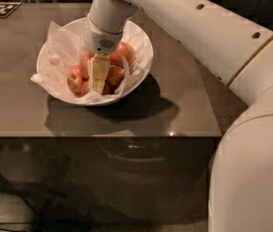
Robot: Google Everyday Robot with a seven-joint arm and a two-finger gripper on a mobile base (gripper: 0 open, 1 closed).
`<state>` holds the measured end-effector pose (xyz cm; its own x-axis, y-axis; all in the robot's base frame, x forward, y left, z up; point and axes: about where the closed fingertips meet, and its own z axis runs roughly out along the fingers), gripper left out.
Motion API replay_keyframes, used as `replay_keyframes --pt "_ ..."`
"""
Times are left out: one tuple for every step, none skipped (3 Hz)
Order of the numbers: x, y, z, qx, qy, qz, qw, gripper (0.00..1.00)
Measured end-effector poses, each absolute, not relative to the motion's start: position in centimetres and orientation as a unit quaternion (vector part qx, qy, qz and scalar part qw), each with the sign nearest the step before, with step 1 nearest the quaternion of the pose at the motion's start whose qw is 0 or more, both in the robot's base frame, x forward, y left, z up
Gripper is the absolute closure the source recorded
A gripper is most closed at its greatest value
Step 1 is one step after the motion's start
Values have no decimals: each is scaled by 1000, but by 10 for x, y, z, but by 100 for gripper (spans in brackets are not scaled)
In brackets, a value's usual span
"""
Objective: Pick apple from white bowl
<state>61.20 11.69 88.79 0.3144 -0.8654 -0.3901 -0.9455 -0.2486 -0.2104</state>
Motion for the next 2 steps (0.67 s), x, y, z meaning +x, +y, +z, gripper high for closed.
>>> replay_keyframes --pt "612 117 888 -784 577 97 206 43" --pt "612 117 888 -784 577 97 206 66"
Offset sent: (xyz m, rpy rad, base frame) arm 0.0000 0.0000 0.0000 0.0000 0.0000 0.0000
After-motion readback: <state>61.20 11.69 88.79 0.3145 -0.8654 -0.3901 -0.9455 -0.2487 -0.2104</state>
